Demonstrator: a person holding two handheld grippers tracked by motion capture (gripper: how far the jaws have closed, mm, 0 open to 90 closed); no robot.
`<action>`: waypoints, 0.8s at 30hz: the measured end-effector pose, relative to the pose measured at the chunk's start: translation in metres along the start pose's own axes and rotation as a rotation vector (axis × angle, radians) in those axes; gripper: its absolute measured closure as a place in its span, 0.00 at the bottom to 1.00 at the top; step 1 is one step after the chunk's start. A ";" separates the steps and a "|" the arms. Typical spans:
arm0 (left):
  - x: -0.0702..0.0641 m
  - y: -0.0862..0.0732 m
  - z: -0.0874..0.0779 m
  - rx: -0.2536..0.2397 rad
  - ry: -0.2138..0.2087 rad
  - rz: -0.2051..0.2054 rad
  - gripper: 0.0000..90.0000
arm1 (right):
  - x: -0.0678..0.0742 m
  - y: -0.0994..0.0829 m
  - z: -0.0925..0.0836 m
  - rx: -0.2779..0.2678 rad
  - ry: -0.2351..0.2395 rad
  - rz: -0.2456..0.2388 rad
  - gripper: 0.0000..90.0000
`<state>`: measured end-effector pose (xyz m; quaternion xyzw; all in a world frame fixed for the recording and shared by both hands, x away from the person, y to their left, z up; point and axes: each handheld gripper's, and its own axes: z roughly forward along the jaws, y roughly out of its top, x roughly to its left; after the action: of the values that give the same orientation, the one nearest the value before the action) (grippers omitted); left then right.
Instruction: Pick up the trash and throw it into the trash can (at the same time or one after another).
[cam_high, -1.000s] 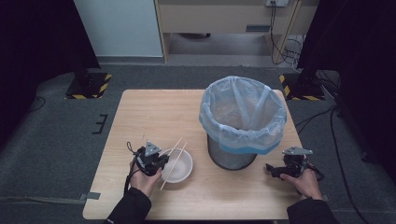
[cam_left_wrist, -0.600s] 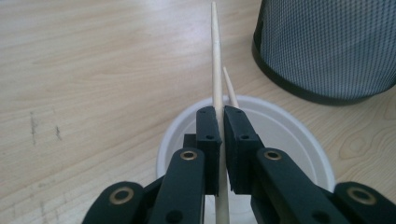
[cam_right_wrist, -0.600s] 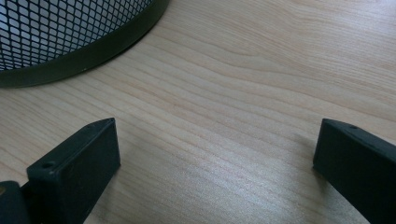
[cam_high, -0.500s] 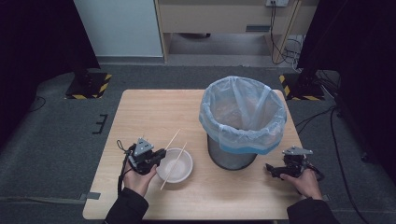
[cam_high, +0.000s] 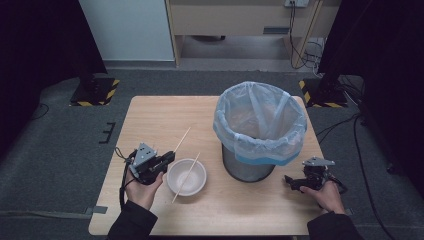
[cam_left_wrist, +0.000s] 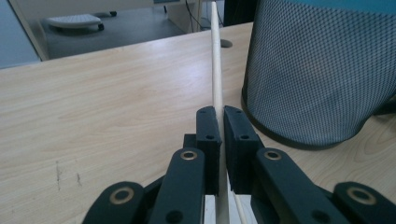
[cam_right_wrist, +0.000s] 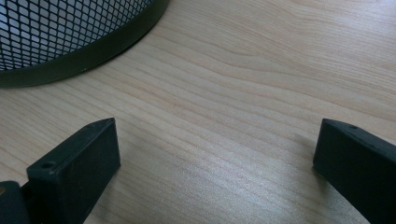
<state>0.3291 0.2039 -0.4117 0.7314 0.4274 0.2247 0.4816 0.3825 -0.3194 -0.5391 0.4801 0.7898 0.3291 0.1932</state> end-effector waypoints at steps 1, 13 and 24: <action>0.000 0.001 -0.001 -0.005 -0.001 0.001 0.95 | 0.000 0.000 0.000 0.000 0.000 0.000 0.01; -0.007 0.024 -0.020 -0.120 -0.026 0.007 0.95 | 0.000 0.000 0.000 0.000 0.000 0.000 0.01; -0.015 0.053 -0.031 -0.236 -0.052 0.014 0.95 | 0.000 0.000 0.000 0.000 0.000 0.000 0.01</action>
<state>0.3197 0.1986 -0.3492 0.6782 0.3804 0.2580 0.5734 0.3826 -0.3195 -0.5391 0.4802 0.7897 0.3293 0.1931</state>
